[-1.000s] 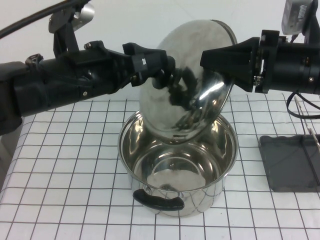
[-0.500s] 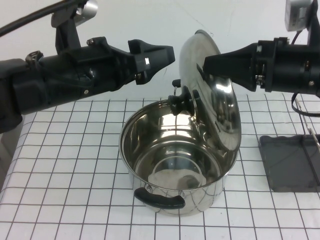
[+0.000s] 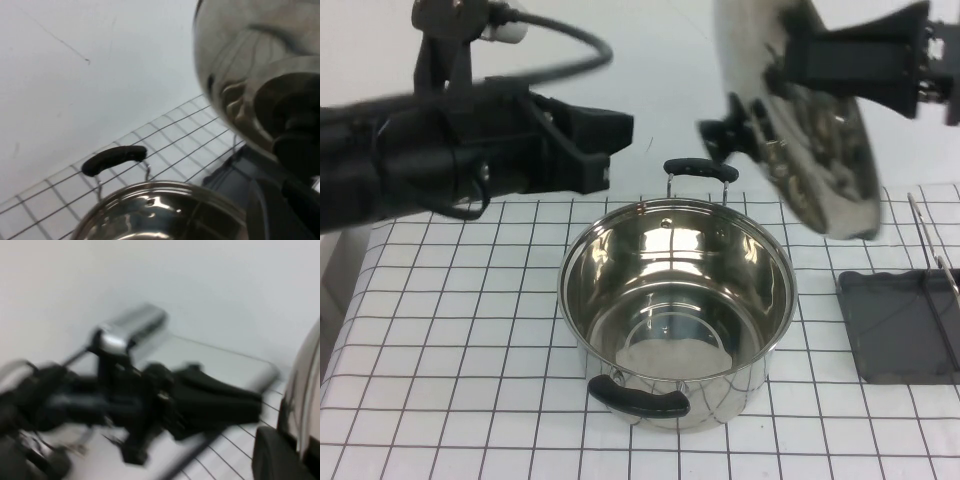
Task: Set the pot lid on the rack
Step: Place the pot lid on the pot rack
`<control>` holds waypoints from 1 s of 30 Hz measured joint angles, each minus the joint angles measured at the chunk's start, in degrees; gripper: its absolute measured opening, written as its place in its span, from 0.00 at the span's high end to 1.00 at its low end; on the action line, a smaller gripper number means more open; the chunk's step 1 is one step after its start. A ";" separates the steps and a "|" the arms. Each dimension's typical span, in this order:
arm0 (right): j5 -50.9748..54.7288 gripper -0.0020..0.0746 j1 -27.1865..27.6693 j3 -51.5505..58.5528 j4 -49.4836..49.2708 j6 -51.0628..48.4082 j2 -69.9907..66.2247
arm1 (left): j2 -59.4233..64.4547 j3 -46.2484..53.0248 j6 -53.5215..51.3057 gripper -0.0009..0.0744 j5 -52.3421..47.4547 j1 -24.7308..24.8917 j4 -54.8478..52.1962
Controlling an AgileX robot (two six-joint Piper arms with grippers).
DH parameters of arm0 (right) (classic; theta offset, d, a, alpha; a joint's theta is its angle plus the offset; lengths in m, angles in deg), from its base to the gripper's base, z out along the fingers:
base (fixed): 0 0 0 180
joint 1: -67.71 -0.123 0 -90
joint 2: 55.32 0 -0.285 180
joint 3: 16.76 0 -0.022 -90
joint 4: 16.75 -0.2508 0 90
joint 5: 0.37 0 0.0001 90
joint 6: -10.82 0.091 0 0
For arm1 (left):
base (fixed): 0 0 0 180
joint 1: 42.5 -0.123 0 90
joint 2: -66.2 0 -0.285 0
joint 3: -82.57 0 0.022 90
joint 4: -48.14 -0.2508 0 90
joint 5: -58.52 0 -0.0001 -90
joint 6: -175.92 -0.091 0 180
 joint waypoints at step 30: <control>-10.39 0.96 8.79 8.61 39.18 21.38 6.08 | -25.67 26.10 20.72 0.99 18.41 -0.11 -28.58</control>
